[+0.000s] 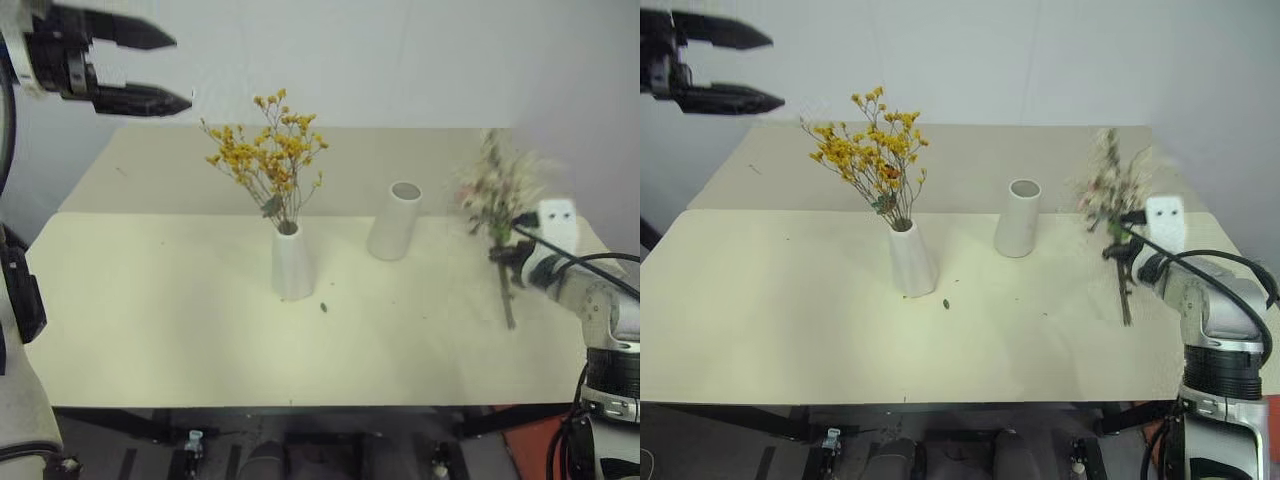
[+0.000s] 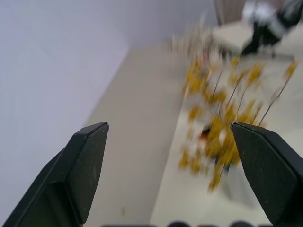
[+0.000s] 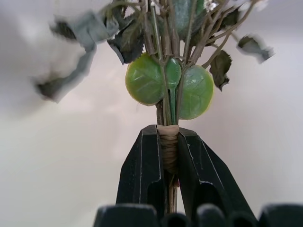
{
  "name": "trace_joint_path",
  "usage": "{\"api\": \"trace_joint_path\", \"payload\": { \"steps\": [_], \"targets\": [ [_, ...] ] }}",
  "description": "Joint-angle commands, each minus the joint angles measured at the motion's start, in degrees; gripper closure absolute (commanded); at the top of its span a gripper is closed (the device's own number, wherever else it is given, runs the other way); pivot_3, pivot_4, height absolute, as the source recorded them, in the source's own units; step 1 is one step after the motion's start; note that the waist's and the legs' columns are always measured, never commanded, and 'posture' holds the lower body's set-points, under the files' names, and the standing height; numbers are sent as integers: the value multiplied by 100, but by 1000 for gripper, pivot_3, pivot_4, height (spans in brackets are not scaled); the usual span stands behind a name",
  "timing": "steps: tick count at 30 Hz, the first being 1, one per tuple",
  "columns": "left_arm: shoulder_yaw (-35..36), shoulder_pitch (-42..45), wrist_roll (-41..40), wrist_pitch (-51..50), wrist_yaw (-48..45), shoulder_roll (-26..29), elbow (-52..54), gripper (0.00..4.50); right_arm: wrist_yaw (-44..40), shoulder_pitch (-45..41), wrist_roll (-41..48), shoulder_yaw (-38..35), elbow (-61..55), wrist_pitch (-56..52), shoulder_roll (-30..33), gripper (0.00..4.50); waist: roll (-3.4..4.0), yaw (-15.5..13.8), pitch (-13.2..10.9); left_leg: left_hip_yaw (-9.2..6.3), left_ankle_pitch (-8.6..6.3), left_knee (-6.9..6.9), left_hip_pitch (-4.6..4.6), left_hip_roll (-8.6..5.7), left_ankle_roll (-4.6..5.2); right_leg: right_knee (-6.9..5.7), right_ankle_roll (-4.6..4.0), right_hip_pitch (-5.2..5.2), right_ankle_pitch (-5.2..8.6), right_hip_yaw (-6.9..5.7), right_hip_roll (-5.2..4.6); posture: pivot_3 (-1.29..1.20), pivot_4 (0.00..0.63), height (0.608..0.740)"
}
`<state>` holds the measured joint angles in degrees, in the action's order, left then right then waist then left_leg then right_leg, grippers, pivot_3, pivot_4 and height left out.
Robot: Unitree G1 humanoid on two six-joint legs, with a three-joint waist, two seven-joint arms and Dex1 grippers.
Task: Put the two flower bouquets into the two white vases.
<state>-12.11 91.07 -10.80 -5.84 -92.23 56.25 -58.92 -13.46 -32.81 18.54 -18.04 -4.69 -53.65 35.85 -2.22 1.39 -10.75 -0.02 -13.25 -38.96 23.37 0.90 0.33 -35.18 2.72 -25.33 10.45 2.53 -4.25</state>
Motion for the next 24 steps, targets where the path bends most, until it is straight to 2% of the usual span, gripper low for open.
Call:
{"api": "trace_joint_path", "payload": {
  "steps": [1,5,10,13,24],
  "targets": [
    [34,410,404,401,-27,-111,-649,0,252,-89,-461,-50,-261,1596,-127,4273,-1,-2,0,-1,0,-1,4,0,0,-1,0,-2,0,-1,0,0,150,740],
    [15,535,709,531,-27,-338,-1056,0,616,-571,-494,-261,124,2775,-629,4273,-1,5,-1,-1,0,-2,12,-1,0,1,3,-7,-1,-1,-3,0,150,740],
    [-207,617,818,751,-27,-449,-1124,0,549,-1110,-405,-225,623,3718,-924,4273,0,47,-2,-2,0,0,13,-2,0,-6,3,-12,-1,-1,-4,0,150,740],
    [-304,642,758,763,-27,-492,-1137,0,142,-1362,153,-359,849,3936,-1147,4273,0,81,-2,-2,0,-1,13,-1,0,-6,3,-11,-1,-1,-4,0,150,740],
    [-288,822,398,630,-27,-606,-1070,0,-285,-2284,399,-81,1858,4670,-1745,4273,3,143,-4,-3,0,2,8,0,0,-26,-20,-17,-15,1,-4,0,150,740]
  ]
}}
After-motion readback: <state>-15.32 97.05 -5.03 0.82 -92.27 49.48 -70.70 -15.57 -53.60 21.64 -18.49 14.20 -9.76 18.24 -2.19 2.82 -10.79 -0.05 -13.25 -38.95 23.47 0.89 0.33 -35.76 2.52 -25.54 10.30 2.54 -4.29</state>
